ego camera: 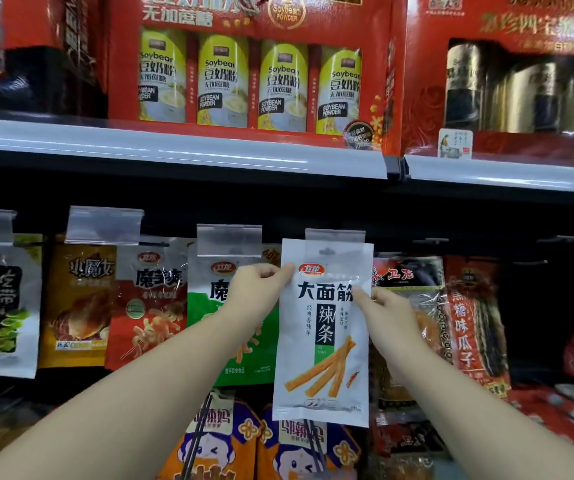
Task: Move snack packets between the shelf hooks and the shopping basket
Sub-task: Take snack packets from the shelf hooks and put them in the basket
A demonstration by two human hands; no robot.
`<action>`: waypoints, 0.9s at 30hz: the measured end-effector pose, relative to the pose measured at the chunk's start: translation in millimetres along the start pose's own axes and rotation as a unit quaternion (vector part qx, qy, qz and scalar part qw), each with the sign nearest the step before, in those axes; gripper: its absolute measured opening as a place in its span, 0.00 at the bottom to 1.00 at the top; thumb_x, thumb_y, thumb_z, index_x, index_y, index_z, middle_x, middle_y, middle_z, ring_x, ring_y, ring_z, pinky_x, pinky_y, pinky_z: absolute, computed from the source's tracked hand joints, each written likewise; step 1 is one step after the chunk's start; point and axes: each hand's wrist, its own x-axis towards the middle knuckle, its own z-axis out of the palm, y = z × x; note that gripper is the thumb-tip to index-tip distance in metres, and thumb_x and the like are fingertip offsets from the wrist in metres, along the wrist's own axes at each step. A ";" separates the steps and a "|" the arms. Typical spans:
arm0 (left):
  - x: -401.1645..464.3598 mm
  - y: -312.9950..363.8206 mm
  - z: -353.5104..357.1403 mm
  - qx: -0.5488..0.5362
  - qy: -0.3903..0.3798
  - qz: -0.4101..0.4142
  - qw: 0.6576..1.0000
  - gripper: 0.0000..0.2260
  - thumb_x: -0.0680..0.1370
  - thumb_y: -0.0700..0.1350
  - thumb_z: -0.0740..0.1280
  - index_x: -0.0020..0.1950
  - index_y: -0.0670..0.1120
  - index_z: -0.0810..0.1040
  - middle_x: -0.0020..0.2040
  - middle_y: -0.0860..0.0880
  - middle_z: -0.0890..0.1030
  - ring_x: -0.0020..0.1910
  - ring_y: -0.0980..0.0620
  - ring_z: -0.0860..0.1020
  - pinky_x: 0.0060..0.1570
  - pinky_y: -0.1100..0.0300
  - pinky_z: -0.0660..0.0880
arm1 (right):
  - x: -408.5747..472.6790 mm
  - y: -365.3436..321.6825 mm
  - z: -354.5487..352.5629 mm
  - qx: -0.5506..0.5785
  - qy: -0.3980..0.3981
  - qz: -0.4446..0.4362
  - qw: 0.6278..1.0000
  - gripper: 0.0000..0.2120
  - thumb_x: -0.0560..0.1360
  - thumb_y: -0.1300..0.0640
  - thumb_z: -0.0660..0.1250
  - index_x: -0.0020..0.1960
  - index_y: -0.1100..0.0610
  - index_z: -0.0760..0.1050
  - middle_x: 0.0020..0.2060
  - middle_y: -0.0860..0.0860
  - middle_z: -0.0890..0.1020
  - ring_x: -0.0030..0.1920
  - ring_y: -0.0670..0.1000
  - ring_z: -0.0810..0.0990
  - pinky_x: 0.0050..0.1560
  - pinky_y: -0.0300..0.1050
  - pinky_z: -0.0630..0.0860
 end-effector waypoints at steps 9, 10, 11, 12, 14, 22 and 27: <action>13.7 -10.7 10.4 0.025 0.025 -0.045 0.998 0.16 0.78 0.55 0.66 0.44 0.41 0.80 0.29 0.47 0.74 0.29 0.52 0.71 0.35 0.62 0.69 | 24.8 9.2 9.4 -0.032 0.025 0.037 0.998 0.26 0.78 0.44 0.61 0.54 0.70 0.75 0.54 0.66 0.78 0.56 0.66 0.76 0.60 0.61 0.70; 17.6 -11.6 12.5 0.027 0.027 -0.053 0.998 0.15 0.78 0.54 0.66 0.43 0.43 0.79 0.28 0.49 0.72 0.28 0.53 0.70 0.37 0.62 0.69 | 29.0 10.4 10.3 -0.033 0.022 0.043 0.998 0.24 0.79 0.45 0.60 0.54 0.68 0.76 0.56 0.66 0.78 0.58 0.66 0.75 0.60 0.60 0.70; 21.9 -12.2 15.2 0.029 0.029 -0.060 0.997 0.13 0.78 0.54 0.66 0.42 0.44 0.79 0.27 0.51 0.71 0.28 0.53 0.70 0.40 0.62 0.69 | 33.2 10.9 11.7 -0.032 0.020 0.049 0.998 0.21 0.79 0.47 0.60 0.55 0.66 0.75 0.57 0.66 0.77 0.59 0.65 0.74 0.61 0.58 0.70; 27.0 -12.8 17.9 0.034 0.028 -0.066 0.997 0.13 0.78 0.54 0.66 0.42 0.46 0.79 0.29 0.51 0.73 0.31 0.51 0.72 0.42 0.61 0.70 | 37.9 11.7 13.2 -0.032 0.019 0.054 0.998 0.21 0.80 0.48 0.60 0.56 0.66 0.75 0.58 0.65 0.77 0.61 0.64 0.74 0.61 0.56 0.70; 37.6 -14.8 23.0 0.049 0.043 -0.088 0.994 0.12 0.77 0.55 0.66 0.40 0.49 0.79 0.42 0.46 0.82 0.43 0.46 0.79 0.45 0.60 0.71 | 46.6 14.3 16.3 -0.041 0.017 0.054 0.998 0.22 0.79 0.47 0.60 0.58 0.66 0.75 0.58 0.61 0.78 0.60 0.61 0.76 0.59 0.54 0.71; 62.0 -31.2 28.9 0.165 0.077 -0.090 0.979 0.12 0.78 0.55 0.63 0.42 0.48 0.77 0.45 0.45 0.82 0.43 0.46 0.78 0.41 0.61 0.73 | 71.6 30.8 28.4 -0.069 0.041 0.026 0.996 0.23 0.77 0.45 0.62 0.31 0.59 0.66 0.26 0.55 0.71 0.32 0.55 0.71 0.34 0.44 0.64; 58.7 -38.9 14.7 0.141 0.054 -0.052 0.987 0.08 0.76 0.52 0.68 0.46 0.48 0.82 0.45 0.49 0.84 0.46 0.47 0.82 0.51 0.54 0.79 | 65.9 23.8 28.0 -0.103 0.044 -0.033 0.993 0.09 0.76 0.54 0.67 0.50 0.59 0.72 0.34 0.49 0.76 0.34 0.44 0.73 0.31 0.36 0.65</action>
